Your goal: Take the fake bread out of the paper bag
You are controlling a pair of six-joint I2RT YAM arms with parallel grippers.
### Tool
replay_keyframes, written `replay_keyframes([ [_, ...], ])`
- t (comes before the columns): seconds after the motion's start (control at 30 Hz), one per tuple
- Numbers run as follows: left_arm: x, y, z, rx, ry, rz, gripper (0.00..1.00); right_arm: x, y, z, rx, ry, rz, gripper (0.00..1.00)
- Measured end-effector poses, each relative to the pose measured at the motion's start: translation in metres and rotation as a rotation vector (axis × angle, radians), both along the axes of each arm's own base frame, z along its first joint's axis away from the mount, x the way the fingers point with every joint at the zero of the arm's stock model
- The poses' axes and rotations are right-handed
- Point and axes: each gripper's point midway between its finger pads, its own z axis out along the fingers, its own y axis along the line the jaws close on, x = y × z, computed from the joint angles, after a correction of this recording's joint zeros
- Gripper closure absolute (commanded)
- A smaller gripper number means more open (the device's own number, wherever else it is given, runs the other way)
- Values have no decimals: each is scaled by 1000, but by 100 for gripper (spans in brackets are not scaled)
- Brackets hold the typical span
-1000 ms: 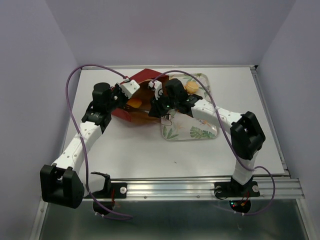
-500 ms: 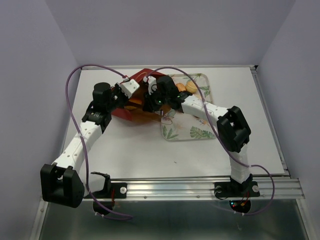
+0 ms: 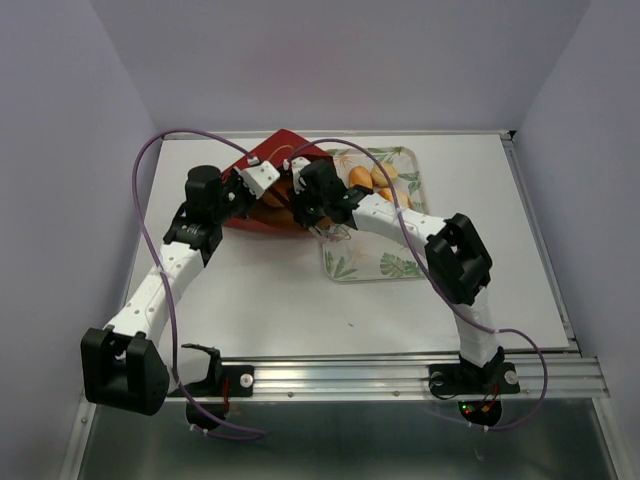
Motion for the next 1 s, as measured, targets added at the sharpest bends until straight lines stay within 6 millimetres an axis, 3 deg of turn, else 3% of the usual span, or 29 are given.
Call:
replay_keyframes([
  [0.13,-7,-2,-2,26,4,-49,100,3,-32,0,-69,-29,-121,99],
  [0.33,-14,-1,-2,48,2,-77,100,15,-58,-1,-103,-36,-234,99],
  [0.53,-11,0,-2,41,4,-64,100,8,-60,7,-80,-7,-210,99],
  [0.83,-2,-2,-11,24,33,-49,100,-9,-53,64,65,-10,-184,94],
  [1.0,-1,-2,-9,17,32,-38,100,-16,-53,59,85,48,-212,83],
])
